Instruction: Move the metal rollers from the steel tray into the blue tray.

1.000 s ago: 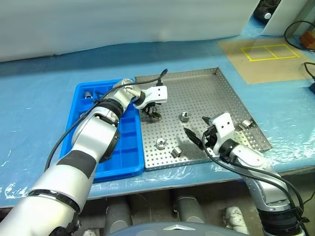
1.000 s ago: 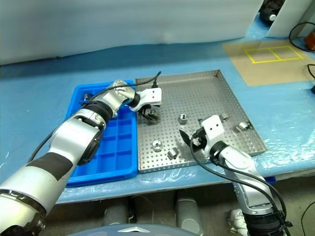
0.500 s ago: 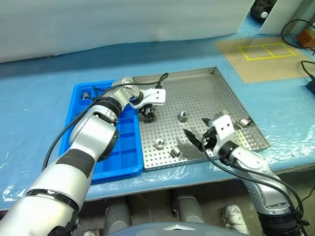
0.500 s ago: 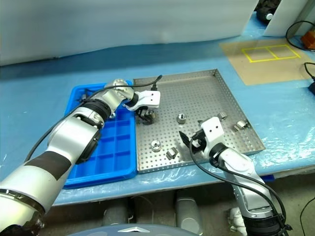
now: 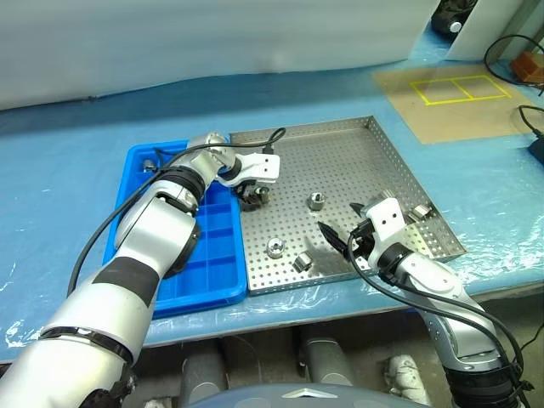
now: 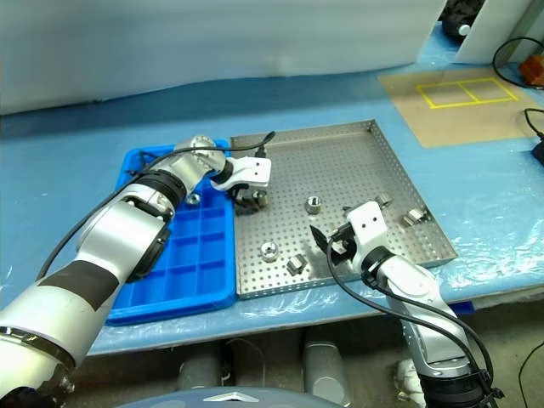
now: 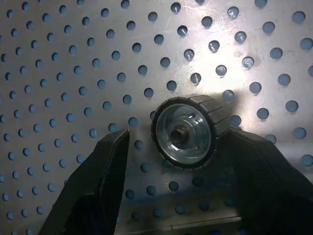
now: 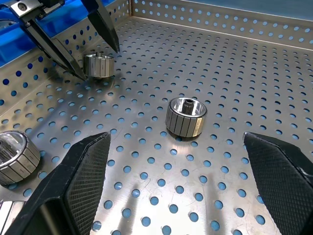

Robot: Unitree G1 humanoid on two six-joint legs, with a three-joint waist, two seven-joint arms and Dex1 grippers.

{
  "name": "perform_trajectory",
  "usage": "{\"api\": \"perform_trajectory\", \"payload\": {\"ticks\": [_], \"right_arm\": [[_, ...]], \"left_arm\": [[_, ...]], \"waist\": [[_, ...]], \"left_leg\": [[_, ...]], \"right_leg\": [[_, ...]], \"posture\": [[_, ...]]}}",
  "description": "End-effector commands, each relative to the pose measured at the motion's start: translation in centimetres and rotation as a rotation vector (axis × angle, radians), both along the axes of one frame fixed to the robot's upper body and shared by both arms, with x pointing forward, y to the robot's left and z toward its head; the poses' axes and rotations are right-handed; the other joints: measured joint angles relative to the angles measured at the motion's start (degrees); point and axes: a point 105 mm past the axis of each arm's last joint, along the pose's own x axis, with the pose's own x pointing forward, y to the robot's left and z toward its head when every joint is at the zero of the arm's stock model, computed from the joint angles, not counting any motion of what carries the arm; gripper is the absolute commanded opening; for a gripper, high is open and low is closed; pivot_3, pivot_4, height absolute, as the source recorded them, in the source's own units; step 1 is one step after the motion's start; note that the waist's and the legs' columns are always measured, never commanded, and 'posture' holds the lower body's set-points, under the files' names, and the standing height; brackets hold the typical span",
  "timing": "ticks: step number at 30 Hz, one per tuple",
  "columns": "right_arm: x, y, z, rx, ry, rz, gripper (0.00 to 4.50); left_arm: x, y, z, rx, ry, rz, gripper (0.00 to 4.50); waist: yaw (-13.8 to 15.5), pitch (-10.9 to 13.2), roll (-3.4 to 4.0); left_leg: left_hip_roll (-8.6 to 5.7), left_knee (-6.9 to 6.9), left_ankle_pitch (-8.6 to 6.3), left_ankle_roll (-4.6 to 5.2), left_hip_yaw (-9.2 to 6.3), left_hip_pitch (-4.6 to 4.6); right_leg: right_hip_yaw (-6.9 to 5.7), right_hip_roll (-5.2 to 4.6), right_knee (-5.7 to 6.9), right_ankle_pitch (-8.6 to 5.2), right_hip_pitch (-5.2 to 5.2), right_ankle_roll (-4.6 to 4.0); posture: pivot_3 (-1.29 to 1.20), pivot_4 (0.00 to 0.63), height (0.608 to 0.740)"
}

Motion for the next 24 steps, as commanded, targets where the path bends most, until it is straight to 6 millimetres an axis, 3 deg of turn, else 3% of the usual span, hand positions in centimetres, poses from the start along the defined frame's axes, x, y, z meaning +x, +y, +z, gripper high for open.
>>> {"api": "perform_trajectory", "payload": {"ticks": [1, 4, 7, 10, 20, 24], "right_arm": [[-0.3, 0.3, 1.2, 0.001, -0.055, 0.008, 4.50], [-0.4, 0.2, 1.1, 0.000, -0.053, 0.003, 4.50], [-0.4, 0.2, 1.0, -0.002, -0.054, 0.000, 4.50], [-0.3, 0.2, 1.0, -0.007, -0.057, -0.004, 4.50], [-0.1, 0.0, 1.1, -0.013, -0.062, -0.013, 4.50], [0.0, 0.0, 1.2, -0.012, -0.066, -0.010, 4.50]], "left_arm": [[-0.4, 0.1, -1.2, 0.019, 0.023, -0.011, 3.30], [-0.6, 0.0, -1.3, 0.009, 0.036, -0.020, 3.30], [-0.8, -0.3, -1.3, -0.015, 0.050, -0.027, 2.74], [-0.6, -0.9, -1.0, -0.047, 0.037, -0.017, 1.88], [-1.0, -1.4, -0.7, -0.076, 0.065, -0.045, 1.88], [-0.3, -2.2, 0.5, -0.151, 0.007, -0.018, 1.88]], "waist": [[0.0, 0.0, 0.01], [0.0, 0.0, 0.02], [0.0, 0.0, 0.03], [0.0, 0.0, 0.03], [-0.1, 0.0, 0.02], [-0.1, 0.0, 0.02]], "left_leg": [[0.00, 0.00, 0.00, 0.00, 0.00, 0.00], [0.00, 0.00, 0.00, 0.00, 0.00, 0.05], [0.00, 0.00, 0.00, 0.00, 0.00, 0.11], [0.00, -0.01, 0.00, 0.00, 0.00, 0.11], [0.03, -0.01, 0.00, 0.00, 0.00, 0.08], [0.01, -0.01, -0.01, 0.01, 0.00, 0.05]], "right_leg": [[0.00, 0.00, 0.00, 0.00, 0.01, 0.00], [0.00, 0.00, 0.00, 0.00, 0.05, 0.00], [0.01, 0.00, 0.00, 0.00, 0.11, 0.00], [0.00, 0.00, -0.01, 0.00, 0.11, 0.00], [-0.01, 0.02, -0.02, 0.00, 0.09, 0.00], [-0.01, 0.01, -0.05, 0.00, 0.09, 0.00]], "posture": [[-0.59, 0.150, 0.740], [-0.59, 0.150, 0.740], [-0.59, 0.150, 0.740], [-0.59, 0.150, 0.740], [-0.59, 0.150, 0.740], [-0.58, 0.150, 0.740]]}}
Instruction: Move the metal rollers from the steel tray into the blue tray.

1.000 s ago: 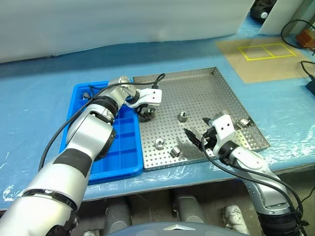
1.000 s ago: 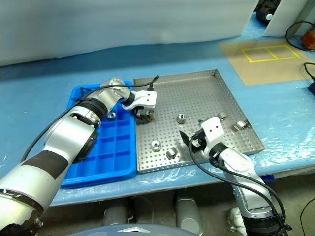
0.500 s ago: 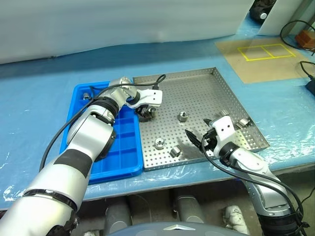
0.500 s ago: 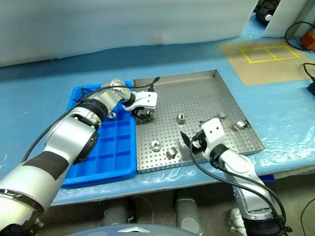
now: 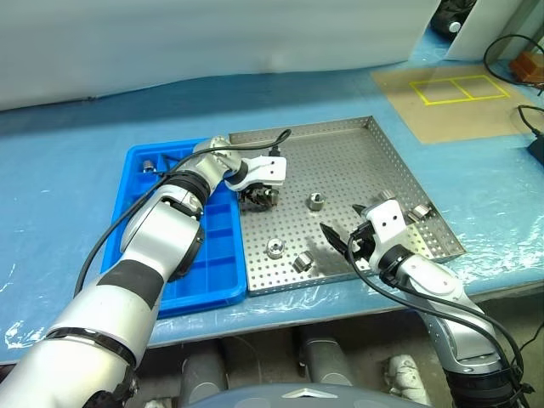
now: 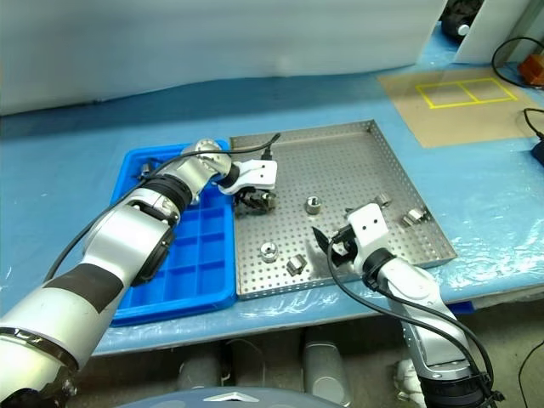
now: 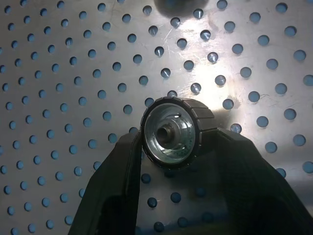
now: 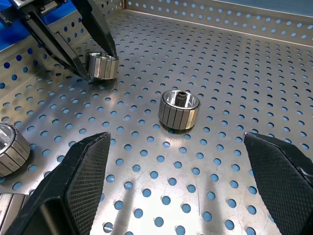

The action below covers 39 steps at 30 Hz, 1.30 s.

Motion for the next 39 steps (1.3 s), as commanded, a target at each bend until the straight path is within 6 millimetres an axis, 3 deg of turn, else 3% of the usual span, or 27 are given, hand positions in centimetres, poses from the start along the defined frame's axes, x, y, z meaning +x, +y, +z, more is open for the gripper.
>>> {"api": "perform_trajectory", "payload": {"ticks": [1, 8, 11, 14, 17, 23, 29, 35, 39], "right_arm": [[0.1, 0.4, 1.6, 0.009, -0.068, 0.014, 4.50], [1.0, 1.0, 2.4, 0.017, -0.088, 0.063, 4.50], [1.6, 1.6, 3.2, 0.025, -0.094, 0.136, 4.50], [2.1, 2.2, 3.7, 0.028, -0.095, 0.196, 4.50], [3.3, 3.4, 4.5, 0.019, -0.102, 0.296, 4.50], [4.8, 6.0, 5.4, 0.023, -0.110, 0.465, 4.50], [5.7, 10.7, 6.4, 0.030, -0.124, 0.705, 4.50], [6.5, 13.3, 6.4, 0.027, -0.130, 0.820, 4.50], [6.4, 14.4, 6.3, 0.030, -0.129, 0.881, 4.50]], "left_arm": [[0.3, -0.9, 1.3, -0.104, -0.018, 0.012, 1.88], [0.1, -0.8, 4.0, -0.278, 0.033, -0.003, 1.88], [-0.2, 1.1, 5.3, -0.363, 0.088, -0.008, 1.88], [-0.5, 2.9, 4.9, -0.351, 0.102, -0.011, 1.88], [-0.9, 6.0, 4.2, -0.346, 0.114, 0.013, 1.88], [-2.2, 8.7, 4.0, -0.390, 0.100, 0.028, 1.88], [-4.0, 12.6, 6.3, -0.485, -0.044, 0.184, 1.88], [-6.1, 14.8, 9.0, -0.602, -0.123, 0.329, 1.88], [-8.2, 16.1, 8.6, -0.605, -0.128, 0.391, 1.88]], "waist": [[0.0, 0.0, 0.00], [0.2, 0.0, -0.02], [0.1, 0.0, -0.05], [0.4, 0.0, -0.04], [0.6, 0.0, -0.04], [3.3, 0.1, -0.09], [5.0, 0.1, -0.07], [9.3, 0.3, -0.16], [11.0, 0.3, -0.14]], "left_leg": [[0.00, 0.00, 0.00, 0.00, 0.00, 0.00], [0.01, -0.02, 0.00, 0.00, 0.00, -0.08], [0.01, -0.02, 0.01, -0.01, 0.00, -0.11], [0.12, -0.04, 0.03, -0.05, 0.00, -0.06], [0.15, -0.03, 0.05, -0.09, 0.01, 0.01], [0.36, -0.04, 0.19, -0.31, 0.02, 0.16], [0.47, -0.21, 0.33, -0.54, 0.03, 0.34], [0.55, -0.22, 0.48, -0.82, -0.06, 0.26], [0.57, -0.24, 0.52, -0.90, -0.15, 0.24]], "right_leg": [[0.00, 0.00, 0.00, 0.00, 0.00, 0.00], [0.00, 0.01, 0.02, 0.00, -0.12, -0.01], [0.03, 0.01, 0.08, 0.01, -0.21, -0.02], [0.01, 0.01, 0.18, 0.02, -0.22, -0.04], [0.02, 0.02, 0.28, 0.01, -0.20, -0.04], [-0.05, 0.12, 0.57, 0.07, -0.23, -0.20], [-0.04, 0.23, 0.80, 0.01, -0.29, -0.35], [-0.32, 0.19, 1.46, -0.32, -0.52, -0.84], [-0.47, 0.15, 1.53, -0.39, -0.49, -0.83]], "posture": [[-0.57, 0.150, 0.740], [-0.52, 0.150, 0.740], [-0.46, 0.150, 0.740], [-0.38, 0.150, 0.740], [-0.29, 0.150, 0.740], [-0.14, 0.150, 0.740], [0.06, 0.150, 0.740], [0.23, 0.150, 0.740], [0.28, 0.150, 0.740]]}}
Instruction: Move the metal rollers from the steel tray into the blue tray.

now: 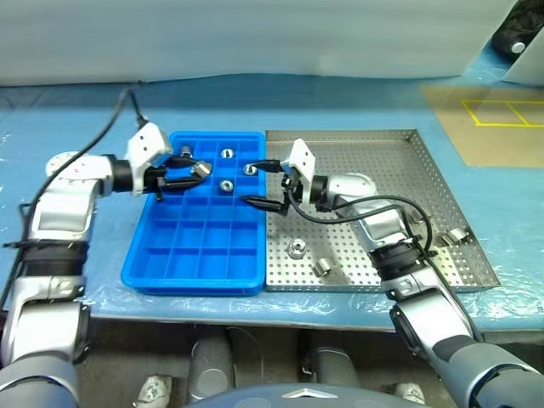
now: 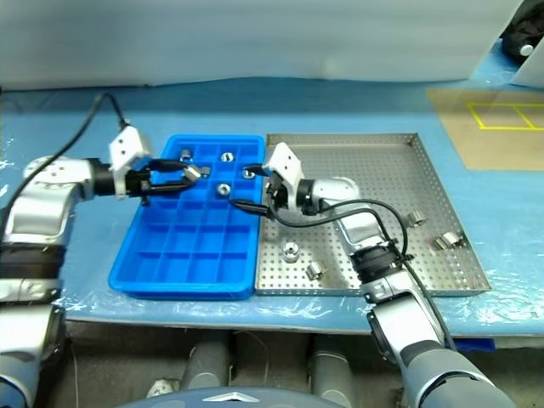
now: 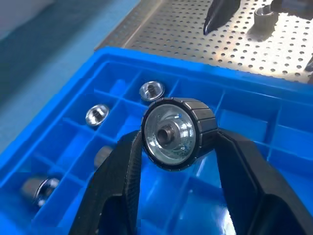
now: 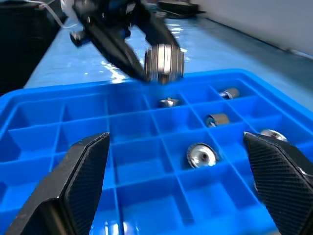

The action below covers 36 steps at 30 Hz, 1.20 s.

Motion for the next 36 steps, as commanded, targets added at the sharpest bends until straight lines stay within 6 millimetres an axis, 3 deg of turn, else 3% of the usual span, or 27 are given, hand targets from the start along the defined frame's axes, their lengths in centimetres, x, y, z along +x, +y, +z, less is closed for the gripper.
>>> {"api": "perform_trajectory", "payload": {"ticks": [1, 5, 10, 16, 24, 27, 34, 36], "right_arm": [[-0.3, 1.2, 1.1, 0.020, -0.047, 0.075, 4.50], [-0.7, 2.6, 1.7, 0.035, -0.052, 0.140, 4.50], [-1.3, 3.5, 1.8, 0.038, -0.048, 0.197, 4.50], [-1.2, 3.8, 2.1, 0.041, -0.053, 0.205, 4.50], [-1.0, 3.1, 1.8, 0.021, -0.059, 0.186, 4.50], [-1.0, 2.8, 1.6, 0.019, -0.058, 0.169, 4.50], [-0.8, 2.5, 1.5, 0.023, -0.062, 0.141, 4.50], [-0.7, 2.3, 1.6, 0.024, -0.063, 0.135, 4.50]], "left_arm": [[-2.2, 1.1, 0.6, -0.014, -0.024, 0.045, 1.88], [-4.8, 2.9, -1.2, 0.002, 0.029, 0.121, 1.88], [-6.3, 4.6, -3.0, -0.010, 0.070, 0.223, 1.88], [-6.0, 6.3, -4.6, -0.038, 0.085, 0.327, 1.88], [-5.8, 5.2, -6.2, -0.064, 0.143, 0.303, 1.88], [-5.7, 5.6, -7.2, -0.043, 0.184, 0.319, 1.88], [-5.5, 6.1, -7.9, 0.013, 0.205, 0.313, 4.24], [-5.3, 5.8, -7.5, 0.020, 0.188, 0.292, 4.24]], "waist": [[0.7, 0.0, 0.00], [0.8, 0.0, -0.03], [2.0, 0.0, -0.03], [2.8, 0.0, -0.03], [2.7, 0.0, -0.03], [2.6, 0.0, -0.01], [2.4, 0.0, 0.00], [2.3, 0.0, 0.00]], "left_leg": [[0.00, 0.00, 0.00, -0.01, -0.01, 0.00], [0.05, -0.21, 0.10, -0.17, -0.09, -0.04], [0.53, -0.48, 0.31, -0.52, -0.26, -0.26], [0.74, -0.60, 0.45, -0.75, -0.56, -0.34], [0.77, -0.61, 0.56, -0.94, -0.83, -0.34], [0.77, -0.62, 0.59, -0.98, -0.88, -0.33], [0.76, -0.68, 0.61, -1.02, -0.90, 0.06], [0.74, -0.75, 0.61, -1.02, -0.90, 0.27]], "right_leg": [[-0.01, 0.00, 0.00, 0.00, 0.00, 0.00], [-0.05, 0.09, 0.00, -0.02, -0.13, 0.03], [-0.62, 0.32, 0.03, -0.18, -0.22, -0.24], [-0.85, 0.59, 0.03, -0.27, -0.21, -0.38], [-0.88, 0.74, 0.09, -0.27, -0.21, -0.40], [-0.90, 0.77, 0.13, -0.28, -0.21, -0.43], [-0.88, 0.77, 0.19, -0.29, 0.11, -0.44], [-0.85, 0.77, 0.18, -0.30, 0.23, -0.42]], "posture": [[0.29, 0.150, 0.740], [0.32, 0.150, 0.740], [0.34, 0.150, 0.740], [0.35, 0.150, 0.740], [0.33, 0.150, 0.740], [0.31, 0.150, 0.740], [0.28, 0.150, 0.740], [0.27, 0.150, 0.740]]}}
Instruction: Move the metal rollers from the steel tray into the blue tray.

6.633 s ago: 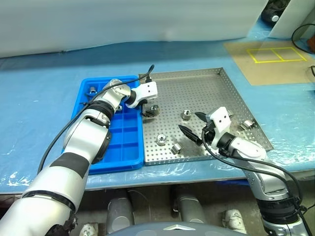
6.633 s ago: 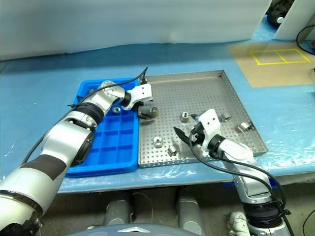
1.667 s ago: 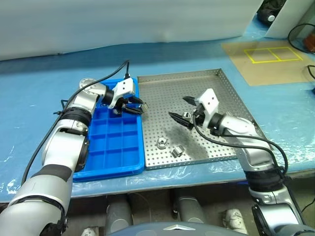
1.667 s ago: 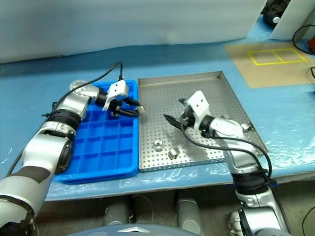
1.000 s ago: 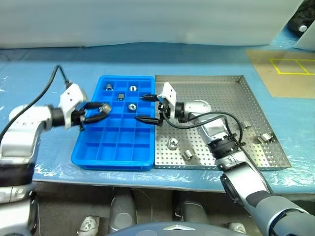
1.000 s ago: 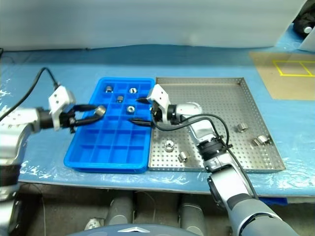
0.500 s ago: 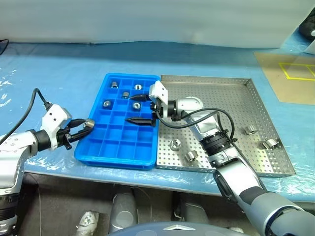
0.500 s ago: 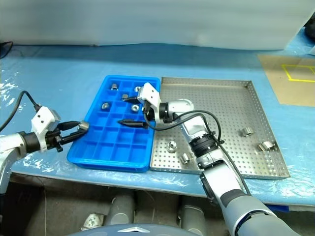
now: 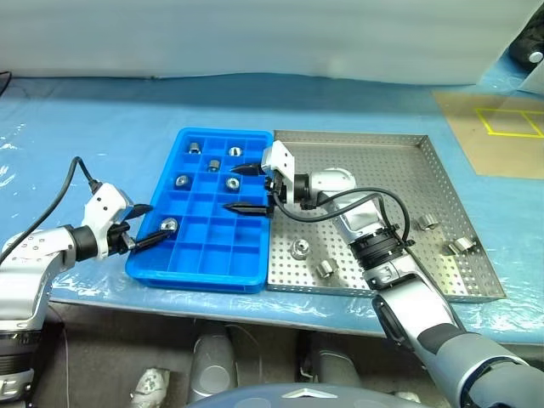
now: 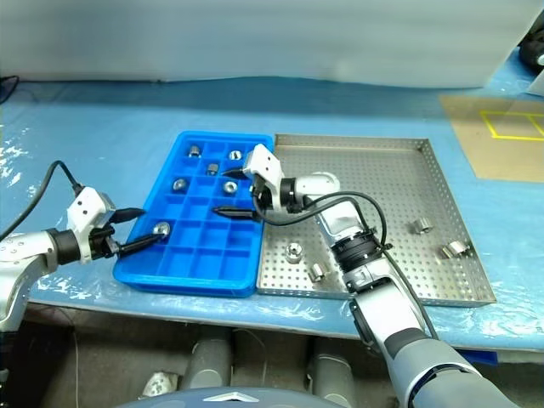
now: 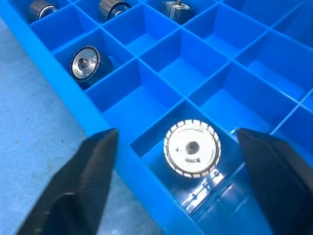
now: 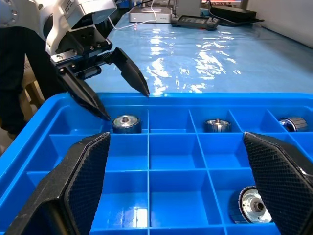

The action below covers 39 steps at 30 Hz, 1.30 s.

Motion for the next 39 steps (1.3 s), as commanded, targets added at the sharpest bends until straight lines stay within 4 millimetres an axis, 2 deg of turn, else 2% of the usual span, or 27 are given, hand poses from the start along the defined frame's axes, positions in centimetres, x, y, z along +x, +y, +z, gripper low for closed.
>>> {"api": "perform_trajectory", "payload": {"ticks": [1, 6, 12, 18, 24, 29, 33, 39], "right_arm": [[-0.2, -0.1, 1.4, 0.037, -0.050, 0.000, 4.50], [0.0, -0.4, 1.6, 0.039, -0.053, -0.014, 4.50], [0.5, -2.2, 2.3, 0.053, -0.063, -0.070, 4.50], [0.2, -7.0, 2.3, 0.023, -0.037, -0.171, 4.50], [-0.2, -12.4, 1.8, -0.023, -0.036, -0.391, 4.50], [-1.9, -15.6, 0.8, -0.046, -0.010, -0.549, 4.50], [-3.4, -16.3, 0.1, -0.044, 0.014, -0.616, 4.50], [-4.7, -16.3, -0.7, -0.030, 0.037, -0.681, 4.50]], "left_arm": [[0.3, 0.1, 0.1, 0.035, 0.006, -0.010, 4.24], [1.4, -1.7, 2.0, 0.030, -0.059, -0.083, 4.24], [3.8, -5.7, 4.3, -0.014, -0.122, -0.223, 4.24], [6.9, -10.1, 6.2, -0.053, -0.152, -0.383, 4.24], [8.9, -14.7, 6.4, -0.051, -0.142, -0.564, 4.24], [7.7, -18.4, 5.6, 0.011, -0.085, -0.827, 4.24], [6.9, -20.0, 4.6, 0.116, -0.059, -0.992, 4.24], [5.7, -21.7, 4.0, 0.285, -0.069, -1.202, 4.24]], "waist": [[0.0, 0.0, 0.00], [0.1, 0.0, -0.01], [-0.1, 0.0, -0.01], [-0.7, 0.0, -0.01], [-2.3, 0.0, -0.01], [-4.1, 0.0, -0.01], [-6.2, 0.0, 0.00], [-7.5, 0.0, 0.00]], "left_leg": [[0.00, -0.02, 0.01, -0.01, 0.00, 0.04], [0.00, -0.03, 0.06, -0.10, 0.00, 0.00], [-0.03, 0.00, 0.13, -0.20, -0.04, -0.09], [-0.03, 0.05, 0.27, -0.42, -0.04, -0.08], [-0.04, 0.06, 0.31, -0.46, -0.04, -0.07], [-0.07, 0.06, 0.28, -0.40, -0.01, -0.07], [-0.05, 0.04, 0.25, -0.35, 0.06, 0.02], [-0.09, 0.11, 0.13, -0.14, 0.20, 0.24]], "right_leg": [[0.00, 0.00, 0.00, 0.00, 0.02, 0.01], [-0.01, 0.01, 0.02, 0.01, 0.02, -0.02], [-0.04, 0.02, 0.02, 0.02, 0.02, -0.04], [0.01, 0.06, 0.06, 0.03, 0.04, -0.04], [0.08, 0.12, 0.04, 0.03, 0.06, -0.04], [0.19, 0.16, -0.08, 0.04, 0.09, -0.03], [0.25, 0.18, -0.10, 0.04, 0.09, -0.03], [0.42, 0.17, -0.10, 0.06, 0.26, 0.00]], "posture": [[0.27, 0.150, 0.740], [0.25, 0.150, 0.740], [0.16, 0.150, 0.740], [0.02, 0.150, 0.740], [-0.18, 0.150, 0.740], [-0.30, 0.150, 0.740], [-0.37, 0.150, 0.740], [-0.42, 0.150, 0.740]]}}
